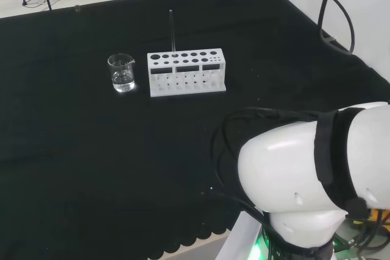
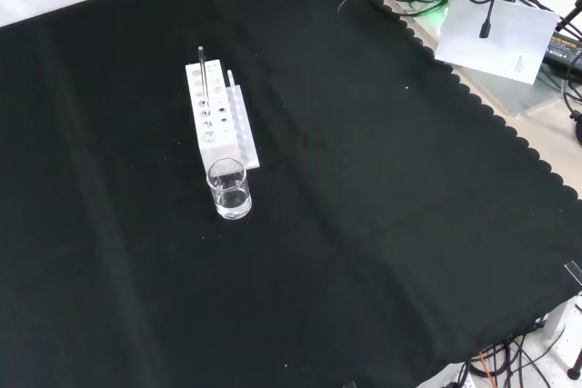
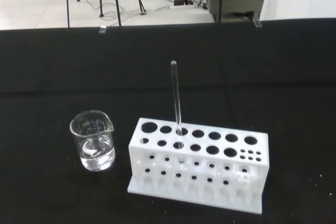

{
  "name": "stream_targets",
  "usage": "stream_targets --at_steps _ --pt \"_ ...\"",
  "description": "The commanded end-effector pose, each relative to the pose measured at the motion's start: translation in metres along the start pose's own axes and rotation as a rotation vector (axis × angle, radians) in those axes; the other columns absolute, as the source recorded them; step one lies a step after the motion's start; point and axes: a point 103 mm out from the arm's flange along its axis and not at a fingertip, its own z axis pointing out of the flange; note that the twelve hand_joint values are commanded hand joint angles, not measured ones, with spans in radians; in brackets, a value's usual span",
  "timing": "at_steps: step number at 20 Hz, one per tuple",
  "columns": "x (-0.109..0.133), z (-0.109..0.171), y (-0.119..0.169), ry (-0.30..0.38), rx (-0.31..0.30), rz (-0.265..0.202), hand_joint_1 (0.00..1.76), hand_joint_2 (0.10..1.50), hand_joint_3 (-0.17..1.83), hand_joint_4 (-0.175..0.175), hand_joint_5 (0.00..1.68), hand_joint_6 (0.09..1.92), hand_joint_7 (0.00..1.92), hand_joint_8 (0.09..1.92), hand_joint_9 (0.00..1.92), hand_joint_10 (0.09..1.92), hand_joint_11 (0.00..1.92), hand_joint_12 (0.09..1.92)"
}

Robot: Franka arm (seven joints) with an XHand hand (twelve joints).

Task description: Take the glass rod from the white test tube rack.

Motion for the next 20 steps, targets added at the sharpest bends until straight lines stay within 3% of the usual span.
stream_targets --at_steps 1,20 --pt "0.000 -0.004 0.015 -0.008 0.007 0.008 0.65 1.17 -0.17 -0.109 0.07 0.09 0.00 0.61 0.01 0.87 0.00 1.24" --pt "-0.018 0.017 0.150 0.004 0.047 -0.026 0.65 1.17 -0.17 -0.107 0.08 0.09 0.00 0.79 0.10 0.89 0.00 1.37"
